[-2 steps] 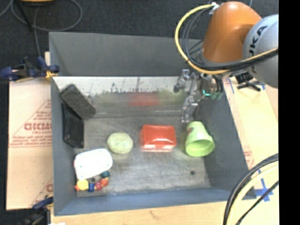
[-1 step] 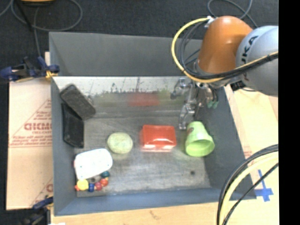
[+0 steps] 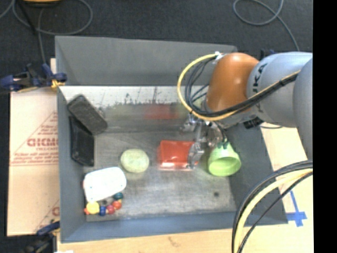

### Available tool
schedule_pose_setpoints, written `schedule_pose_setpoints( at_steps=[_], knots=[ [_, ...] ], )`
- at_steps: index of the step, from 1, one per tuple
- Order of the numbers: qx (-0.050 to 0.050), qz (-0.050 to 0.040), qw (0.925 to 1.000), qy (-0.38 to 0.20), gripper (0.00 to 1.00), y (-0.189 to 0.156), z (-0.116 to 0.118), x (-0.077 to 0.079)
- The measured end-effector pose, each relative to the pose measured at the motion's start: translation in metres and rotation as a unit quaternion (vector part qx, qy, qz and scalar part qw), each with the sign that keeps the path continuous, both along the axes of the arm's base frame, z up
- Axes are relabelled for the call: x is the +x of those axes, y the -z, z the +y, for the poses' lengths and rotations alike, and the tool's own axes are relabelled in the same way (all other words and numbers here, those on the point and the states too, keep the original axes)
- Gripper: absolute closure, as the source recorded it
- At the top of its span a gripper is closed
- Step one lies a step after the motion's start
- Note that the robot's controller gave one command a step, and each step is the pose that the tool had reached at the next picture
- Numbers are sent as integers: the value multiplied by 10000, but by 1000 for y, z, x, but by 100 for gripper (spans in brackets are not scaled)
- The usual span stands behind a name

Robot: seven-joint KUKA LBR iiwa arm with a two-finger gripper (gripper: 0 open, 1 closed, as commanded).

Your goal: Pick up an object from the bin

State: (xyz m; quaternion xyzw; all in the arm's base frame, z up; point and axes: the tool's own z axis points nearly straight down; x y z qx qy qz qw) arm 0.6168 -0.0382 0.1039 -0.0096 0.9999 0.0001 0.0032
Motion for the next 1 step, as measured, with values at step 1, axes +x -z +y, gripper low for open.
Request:
schedule_pose_setpoints(
  at_steps=[1],
  knots=[
    [-42,-12,9559,-2935,100,28,22,8]
  ],
)
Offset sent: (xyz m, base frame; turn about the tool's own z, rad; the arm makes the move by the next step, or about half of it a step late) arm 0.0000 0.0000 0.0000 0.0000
